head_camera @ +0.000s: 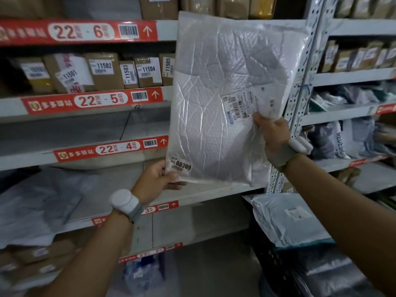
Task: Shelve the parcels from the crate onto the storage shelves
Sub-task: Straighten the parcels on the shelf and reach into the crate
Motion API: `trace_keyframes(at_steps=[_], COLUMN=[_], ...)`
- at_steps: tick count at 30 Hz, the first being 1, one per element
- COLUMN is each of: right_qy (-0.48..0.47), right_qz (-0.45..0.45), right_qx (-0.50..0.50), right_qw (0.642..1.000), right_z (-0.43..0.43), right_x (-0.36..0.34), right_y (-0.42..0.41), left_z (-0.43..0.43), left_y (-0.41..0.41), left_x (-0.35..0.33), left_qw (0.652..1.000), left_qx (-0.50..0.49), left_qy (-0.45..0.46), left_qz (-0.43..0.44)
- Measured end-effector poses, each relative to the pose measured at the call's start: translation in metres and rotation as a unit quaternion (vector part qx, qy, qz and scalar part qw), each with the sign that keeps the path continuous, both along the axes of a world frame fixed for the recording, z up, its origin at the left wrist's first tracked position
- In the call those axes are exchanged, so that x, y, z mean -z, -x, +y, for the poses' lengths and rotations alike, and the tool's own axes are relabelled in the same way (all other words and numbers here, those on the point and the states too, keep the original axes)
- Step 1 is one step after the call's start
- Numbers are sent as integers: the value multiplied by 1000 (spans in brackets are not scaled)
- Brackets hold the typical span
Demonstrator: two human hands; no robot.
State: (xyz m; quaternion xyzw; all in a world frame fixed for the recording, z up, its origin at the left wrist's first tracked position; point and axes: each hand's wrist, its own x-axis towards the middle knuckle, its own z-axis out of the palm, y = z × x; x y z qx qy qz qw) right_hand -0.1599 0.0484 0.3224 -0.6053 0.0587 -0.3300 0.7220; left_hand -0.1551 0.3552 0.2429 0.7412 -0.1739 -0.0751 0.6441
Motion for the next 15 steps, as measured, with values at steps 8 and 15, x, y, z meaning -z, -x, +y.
trace_keyframes(at_steps=[8, 15], right_qy=[-10, -149], right_qz=[16, 113], right_qx=[4, -88], right_qw=[1000, 978], right_z=[3, 48], right_x=[13, 58], right_y=[-1, -7], left_z=[8, 10], left_y=[12, 24], left_x=[0, 14], left_qw=[998, 956], left_qx=[-29, -24], left_qy=[47, 283], left_qz=[-15, 77])
